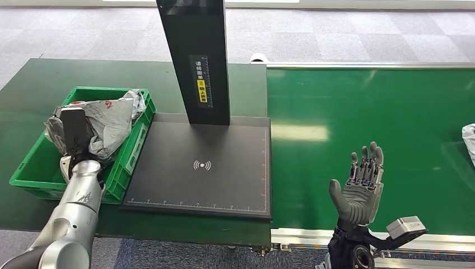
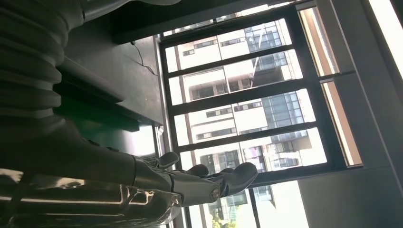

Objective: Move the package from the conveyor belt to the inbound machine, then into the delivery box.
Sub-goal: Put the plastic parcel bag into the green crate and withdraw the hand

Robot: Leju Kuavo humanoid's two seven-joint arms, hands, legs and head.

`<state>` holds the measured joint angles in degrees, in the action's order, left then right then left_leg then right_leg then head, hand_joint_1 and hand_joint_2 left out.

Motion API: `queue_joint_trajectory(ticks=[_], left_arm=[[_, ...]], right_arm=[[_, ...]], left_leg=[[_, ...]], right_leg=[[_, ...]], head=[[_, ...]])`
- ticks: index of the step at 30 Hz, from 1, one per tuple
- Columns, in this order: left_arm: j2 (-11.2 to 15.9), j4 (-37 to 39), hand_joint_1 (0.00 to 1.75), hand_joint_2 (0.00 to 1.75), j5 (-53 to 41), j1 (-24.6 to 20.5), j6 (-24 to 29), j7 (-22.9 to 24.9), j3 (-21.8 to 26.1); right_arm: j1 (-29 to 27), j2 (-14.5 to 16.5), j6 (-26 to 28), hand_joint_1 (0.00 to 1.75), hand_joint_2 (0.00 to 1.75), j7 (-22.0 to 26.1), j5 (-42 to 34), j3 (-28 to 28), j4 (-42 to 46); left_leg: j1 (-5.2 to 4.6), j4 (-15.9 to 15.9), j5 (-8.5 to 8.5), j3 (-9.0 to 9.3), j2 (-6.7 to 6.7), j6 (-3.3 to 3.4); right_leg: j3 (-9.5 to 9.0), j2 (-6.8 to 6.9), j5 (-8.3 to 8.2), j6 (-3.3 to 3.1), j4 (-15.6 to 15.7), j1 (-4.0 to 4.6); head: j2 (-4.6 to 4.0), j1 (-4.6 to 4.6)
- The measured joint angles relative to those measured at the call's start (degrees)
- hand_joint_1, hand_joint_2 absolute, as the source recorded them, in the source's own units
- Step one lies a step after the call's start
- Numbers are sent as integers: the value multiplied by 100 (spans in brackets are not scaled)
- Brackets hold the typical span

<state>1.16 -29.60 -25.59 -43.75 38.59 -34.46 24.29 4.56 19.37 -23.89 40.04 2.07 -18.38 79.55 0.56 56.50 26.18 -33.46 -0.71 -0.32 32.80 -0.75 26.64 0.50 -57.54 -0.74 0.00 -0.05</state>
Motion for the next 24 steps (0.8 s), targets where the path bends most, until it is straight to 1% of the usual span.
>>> queue_joint_trajectory(ticks=[3,6,8,11,17,20,24], left_arm=[[1,110,0,175,81,-59,-97,-54,132],[-24,106,0,175,243,-74,-332,-338,310],[-61,53,0,175,327,-63,-493,-486,418],[-148,-165,0,175,446,22,-697,-546,514],[-428,-1028,0,175,1018,398,-1264,-567,518],[-584,-1637,0,175,1388,636,-1537,-568,363],[-759,-2447,0,175,1662,932,-1659,-569,79]], right_arm=[[0,0,31,0,175,0,13,-2,-43],[1,-3,77,0,175,0,27,-2,-95],[3,-7,97,0,175,0,37,-2,-130],[7,-12,110,0,175,0,48,-2,-177],[7,-21,199,0,175,0,38,2,-245],[0,-26,233,0,175,0,15,-1,-249],[-21,-36,242,0,175,0,-10,-8,-249]], left_leg=[[0,0,-2,7,1,-2],[0,0,-4,12,0,-2],[0,0,-4,13,0,-2],[0,0,-3,11,1,-2],[0,1,-3,1,3,-2],[0,2,-2,-5,3,-2],[0,1,0,-9,5,-2]], right_leg=[[-5,0,0,0,0,0],[-11,0,-1,0,0,0],[-13,0,-1,0,0,0],[-11,0,-1,0,0,0],[3,-2,-1,1,0,0],[9,-2,-1,1,0,0],[14,-4,-1,1,0,0]], head=[[0,1],[0,1],[0,0],[0,1],[0,1],[0,2],[0,0]])
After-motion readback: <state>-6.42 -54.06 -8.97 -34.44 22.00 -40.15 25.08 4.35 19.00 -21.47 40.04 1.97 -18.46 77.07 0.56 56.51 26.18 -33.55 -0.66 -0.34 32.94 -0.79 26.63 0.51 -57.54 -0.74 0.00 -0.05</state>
